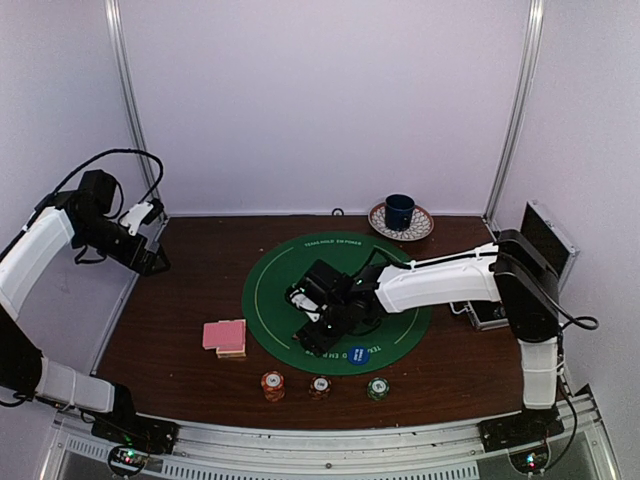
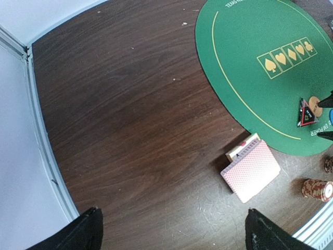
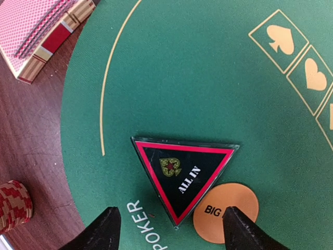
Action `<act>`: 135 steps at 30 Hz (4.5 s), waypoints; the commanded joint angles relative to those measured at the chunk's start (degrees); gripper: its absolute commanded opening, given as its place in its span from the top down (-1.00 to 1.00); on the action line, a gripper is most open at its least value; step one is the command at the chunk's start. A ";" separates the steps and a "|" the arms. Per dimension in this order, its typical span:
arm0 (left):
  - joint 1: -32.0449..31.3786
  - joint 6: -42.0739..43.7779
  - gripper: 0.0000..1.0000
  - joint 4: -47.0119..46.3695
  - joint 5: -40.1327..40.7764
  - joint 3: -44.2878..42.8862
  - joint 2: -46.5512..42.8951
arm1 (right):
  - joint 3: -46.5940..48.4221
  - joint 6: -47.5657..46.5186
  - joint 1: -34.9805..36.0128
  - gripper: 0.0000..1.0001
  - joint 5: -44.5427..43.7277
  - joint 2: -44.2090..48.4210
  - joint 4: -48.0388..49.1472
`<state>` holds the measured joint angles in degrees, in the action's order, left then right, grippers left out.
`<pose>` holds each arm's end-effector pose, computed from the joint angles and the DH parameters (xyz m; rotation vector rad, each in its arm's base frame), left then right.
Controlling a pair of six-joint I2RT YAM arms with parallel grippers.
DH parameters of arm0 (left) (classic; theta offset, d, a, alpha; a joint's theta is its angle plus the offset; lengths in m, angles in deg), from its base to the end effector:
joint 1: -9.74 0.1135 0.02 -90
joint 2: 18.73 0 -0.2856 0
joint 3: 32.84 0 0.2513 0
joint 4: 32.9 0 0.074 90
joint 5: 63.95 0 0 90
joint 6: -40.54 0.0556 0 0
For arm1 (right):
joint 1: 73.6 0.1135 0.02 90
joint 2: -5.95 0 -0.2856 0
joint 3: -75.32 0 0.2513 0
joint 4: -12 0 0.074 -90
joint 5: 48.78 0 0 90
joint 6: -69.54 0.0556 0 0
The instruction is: Distribute texas hold em gaming equipment
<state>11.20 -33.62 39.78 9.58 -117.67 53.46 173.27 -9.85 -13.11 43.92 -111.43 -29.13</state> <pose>0.2418 -0.0096 0.3301 0.4207 2.5389 -0.2645 0.2204 0.3947 0.1707 -1.1590 2.4524 0.4663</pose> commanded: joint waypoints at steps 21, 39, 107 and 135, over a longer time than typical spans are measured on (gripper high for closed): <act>0.36 0.48 -0.95 1.91 -2.29 -4.68 0.05 | 7.65 -2.09 1.12 0.28 -3.93 -8.70 -2.91; 0.39 0.51 -0.95 2.41 -3.45 -4.84 -0.88 | 31.95 -3.96 -1.51 0.45 -6.08 -23.37 -8.50; 0.39 2.45 -0.95 6.34 -6.47 -6.32 -1.35 | -2.41 10.30 -3.61 -0.21 -9.55 -2.65 1.37; 0.39 2.95 -0.95 6.33 -5.56 -7.01 -1.40 | 17.77 8.13 -18.55 0.19 -4.62 -14.77 -3.75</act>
<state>11.20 -31.72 45.88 4.18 -123.18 53.13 185.51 -0.84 -29.57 38.52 -122.20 -28.14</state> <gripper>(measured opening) 0.976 0.473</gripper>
